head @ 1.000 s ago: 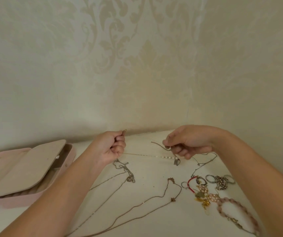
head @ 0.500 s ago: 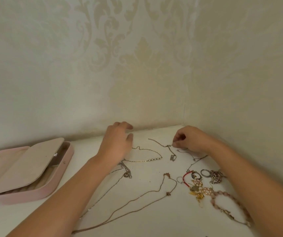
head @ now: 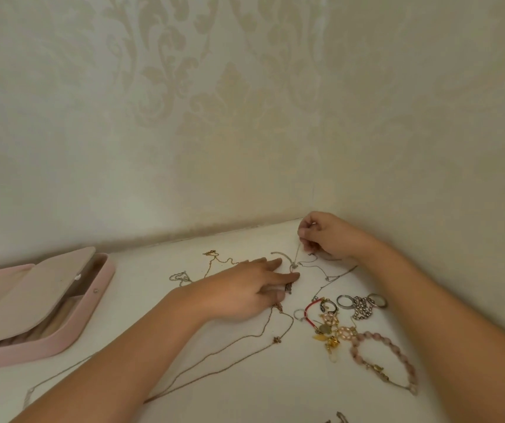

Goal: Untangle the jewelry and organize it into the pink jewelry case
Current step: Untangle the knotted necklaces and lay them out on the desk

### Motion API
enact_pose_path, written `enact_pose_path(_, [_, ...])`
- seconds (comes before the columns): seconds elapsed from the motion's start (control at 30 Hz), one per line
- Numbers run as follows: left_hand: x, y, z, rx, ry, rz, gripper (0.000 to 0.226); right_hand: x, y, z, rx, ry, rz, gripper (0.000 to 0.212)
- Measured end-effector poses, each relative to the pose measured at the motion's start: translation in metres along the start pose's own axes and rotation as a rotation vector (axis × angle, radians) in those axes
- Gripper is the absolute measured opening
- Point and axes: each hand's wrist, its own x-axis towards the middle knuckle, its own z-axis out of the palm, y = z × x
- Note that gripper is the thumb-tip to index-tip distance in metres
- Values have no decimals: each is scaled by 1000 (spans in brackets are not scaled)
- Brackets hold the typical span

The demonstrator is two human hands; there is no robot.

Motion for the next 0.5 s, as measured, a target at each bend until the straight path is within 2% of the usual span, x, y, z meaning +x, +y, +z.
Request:
enact_pose_path(0.1, [-4,1,-4,-64,-22,3,43,0,-1,-2,265,-129,86,13])
enact_pose_path(0.2, [-6,-3,-6,-282,85,-27,27,-3,-7,-8,342,-195,59,9])
enact_pose_path(0.33, [-2,-8,-4,-429,306,-132,18,-13,-26,-13,340,-297,-14,6])
enact_pose_path(0.43, [1,-5,-1,-590,397,-175,25,-20,-42,-13,309,-378,-53,20])
enact_pose_path(0.5, [3,-6,1,-602,423,-174,28,-25,-52,-12,262,-429,-83,24])
